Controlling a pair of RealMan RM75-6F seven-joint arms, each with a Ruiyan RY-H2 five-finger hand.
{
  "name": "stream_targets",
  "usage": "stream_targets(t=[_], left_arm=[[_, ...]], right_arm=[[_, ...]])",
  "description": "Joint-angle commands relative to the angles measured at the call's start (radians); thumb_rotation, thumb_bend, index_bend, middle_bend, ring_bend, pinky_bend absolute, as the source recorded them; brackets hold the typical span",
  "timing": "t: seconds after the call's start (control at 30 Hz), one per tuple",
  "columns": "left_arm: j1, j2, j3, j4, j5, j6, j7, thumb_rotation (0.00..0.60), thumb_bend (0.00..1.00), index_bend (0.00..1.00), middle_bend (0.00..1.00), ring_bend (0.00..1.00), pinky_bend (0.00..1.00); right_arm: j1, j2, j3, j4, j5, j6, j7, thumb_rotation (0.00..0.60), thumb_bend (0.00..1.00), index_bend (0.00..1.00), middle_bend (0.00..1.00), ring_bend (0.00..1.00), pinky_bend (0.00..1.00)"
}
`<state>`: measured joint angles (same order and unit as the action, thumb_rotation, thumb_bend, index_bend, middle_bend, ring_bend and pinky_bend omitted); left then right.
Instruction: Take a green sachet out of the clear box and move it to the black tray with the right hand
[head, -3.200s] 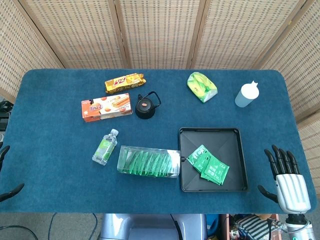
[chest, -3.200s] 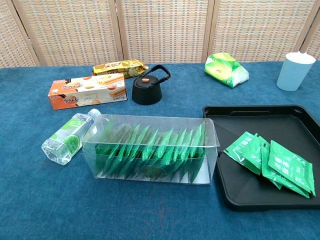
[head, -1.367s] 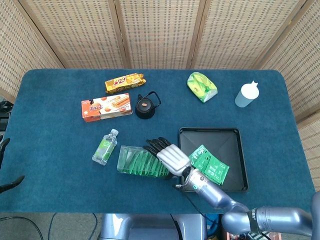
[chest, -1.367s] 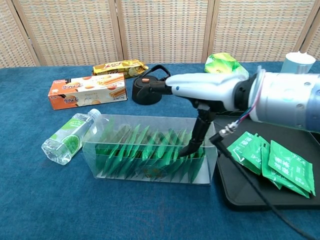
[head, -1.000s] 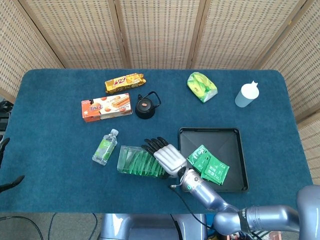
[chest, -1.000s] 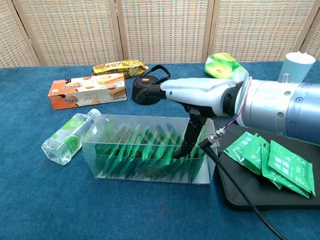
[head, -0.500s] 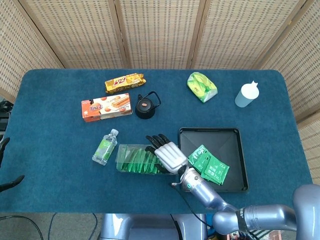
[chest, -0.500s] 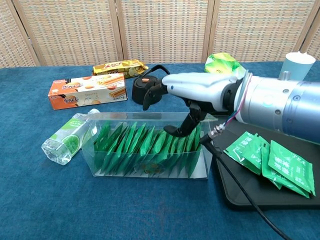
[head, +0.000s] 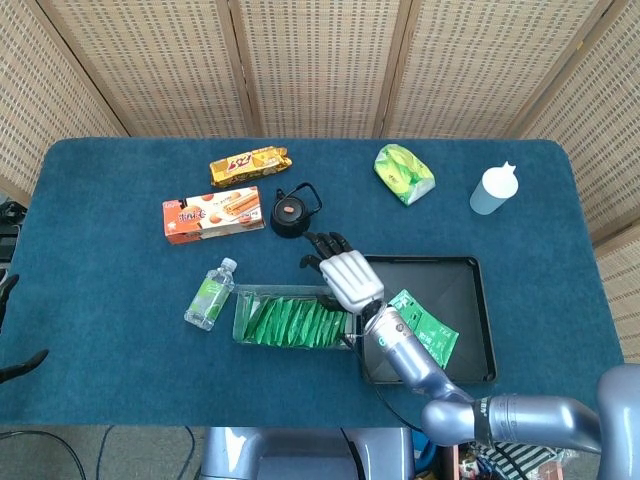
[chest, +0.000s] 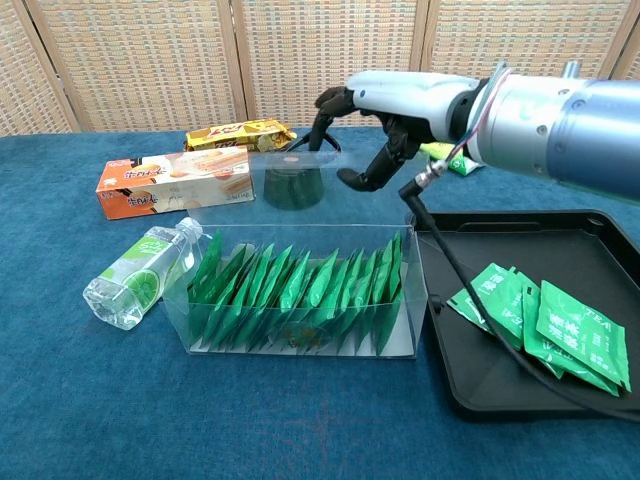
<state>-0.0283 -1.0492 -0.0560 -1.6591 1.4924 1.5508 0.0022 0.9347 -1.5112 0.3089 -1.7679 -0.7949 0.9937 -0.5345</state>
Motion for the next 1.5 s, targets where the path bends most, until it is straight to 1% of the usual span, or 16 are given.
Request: stream_targets(t=[0.03, 0.27, 0.4, 0.47, 0.53, 0.57, 0.6, 0.67, 0.73, 0.8, 0.87, 1.0, 1.07, 1.23, 1.33, 1.5], left_arm=[[-0.001, 0.001, -0.002, 0.001, -0.004, -0.003, -0.004, 0.6, 0.13, 0.0, 0.0, 0.0, 0.0], [-0.006, 0.004, -0.002, 0.003, -0.012, -0.015, -0.012, 0.6, 0.13, 0.0, 0.0, 0.0, 0.0], [-0.007, 0.003, -0.002, 0.004, -0.014, -0.018, -0.013, 0.6, 0.13, 0.0, 0.0, 0.0, 0.0], [-0.008, 0.004, -0.002, 0.004, -0.014, -0.019, -0.013, 0.6, 0.13, 0.0, 0.0, 0.0, 0.0], [-0.008, 0.004, -0.002, 0.004, -0.014, -0.019, -0.012, 0.6, 0.13, 0.0, 0.0, 0.0, 0.0], [-0.008, 0.004, -0.002, 0.004, -0.014, -0.018, -0.012, 0.6, 0.13, 0.0, 0.0, 0.0, 0.0], [-0.008, 0.003, -0.002, 0.004, -0.014, -0.018, -0.012, 0.6, 0.13, 0.0, 0.0, 0.0, 0.0], [-0.007, 0.003, -0.002, 0.004, -0.015, -0.018, -0.011, 0.6, 0.13, 0.0, 0.0, 0.0, 0.0], [-0.008, 0.002, -0.002, 0.005, -0.016, -0.02, -0.009, 0.6, 0.13, 0.0, 0.0, 0.0, 0.0], [-0.009, 0.001, -0.002, 0.006, -0.016, -0.02, -0.005, 0.6, 0.13, 0.0, 0.0, 0.0, 0.0], [-0.01, -0.002, -0.001, 0.006, -0.016, -0.021, 0.0, 0.6, 0.13, 0.0, 0.0, 0.0, 0.0], [-0.01, -0.004, -0.001, 0.005, -0.015, -0.02, 0.006, 0.6, 0.13, 0.0, 0.0, 0.0, 0.0], [-0.01, -0.004, -0.001, 0.004, -0.015, -0.02, 0.007, 0.6, 0.13, 0.0, 0.0, 0.0, 0.0], [-0.01, -0.004, 0.0, 0.003, -0.015, -0.02, 0.007, 0.6, 0.13, 0.0, 0.0, 0.0, 0.0], [-0.011, -0.004, 0.0, 0.004, -0.015, -0.022, 0.007, 0.6, 0.13, 0.0, 0.0, 0.0, 0.0], [-0.012, -0.004, 0.001, 0.003, -0.016, -0.025, 0.008, 0.6, 0.13, 0.0, 0.0, 0.0, 0.0]], right_arm=[[0.031, 0.011, 0.028, 0.053, 0.097, -0.015, -0.01, 0.6, 0.65, 0.35, 0.06, 0.0, 0.02], [0.063, 0.034, 0.024, 0.094, 0.244, -0.046, -0.033, 0.6, 0.66, 0.37, 0.05, 0.0, 0.04], [0.07, 0.045, 0.019, 0.1, 0.292, -0.077, -0.019, 0.6, 0.67, 0.38, 0.04, 0.0, 0.04], [0.073, 0.049, 0.016, 0.103, 0.295, -0.082, -0.01, 0.6, 0.67, 0.36, 0.03, 0.0, 0.04], [0.075, 0.052, 0.013, 0.103, 0.289, -0.081, -0.004, 0.6, 0.65, 0.3, 0.01, 0.0, 0.04], [0.074, 0.053, 0.012, 0.102, 0.279, -0.078, 0.002, 0.6, 0.63, 0.28, 0.01, 0.0, 0.04], [0.073, 0.054, 0.012, 0.1, 0.27, -0.074, 0.007, 0.6, 0.57, 0.24, 0.0, 0.0, 0.04], [0.062, 0.054, 0.013, 0.097, 0.211, -0.052, 0.032, 0.6, 0.41, 0.17, 0.0, 0.0, 0.04], [0.045, 0.051, 0.008, 0.096, 0.116, -0.022, 0.064, 0.6, 0.25, 0.06, 0.0, 0.0, 0.04], [0.028, 0.048, -0.004, 0.104, 0.013, 0.011, 0.089, 0.6, 0.18, 0.01, 0.0, 0.0, 0.04], [0.012, 0.041, -0.024, 0.125, -0.113, 0.053, 0.114, 0.6, 0.15, 0.0, 0.0, 0.0, 0.04], [-0.008, 0.043, -0.057, 0.141, -0.269, 0.074, 0.182, 0.6, 0.15, 0.02, 0.0, 0.0, 0.04], [-0.014, 0.063, -0.08, 0.128, -0.327, 0.044, 0.229, 0.6, 0.15, 0.07, 0.0, 0.0, 0.04], [-0.023, 0.103, -0.147, 0.104, -0.458, -0.008, 0.285, 0.6, 0.19, 0.28, 0.0, 0.0, 0.04], [-0.029, 0.114, -0.184, 0.092, -0.518, -0.029, 0.301, 0.6, 0.23, 0.31, 0.0, 0.0, 0.04], [-0.033, 0.121, -0.219, 0.09, -0.586, -0.038, 0.295, 0.6, 0.28, 0.35, 0.0, 0.0, 0.05]])
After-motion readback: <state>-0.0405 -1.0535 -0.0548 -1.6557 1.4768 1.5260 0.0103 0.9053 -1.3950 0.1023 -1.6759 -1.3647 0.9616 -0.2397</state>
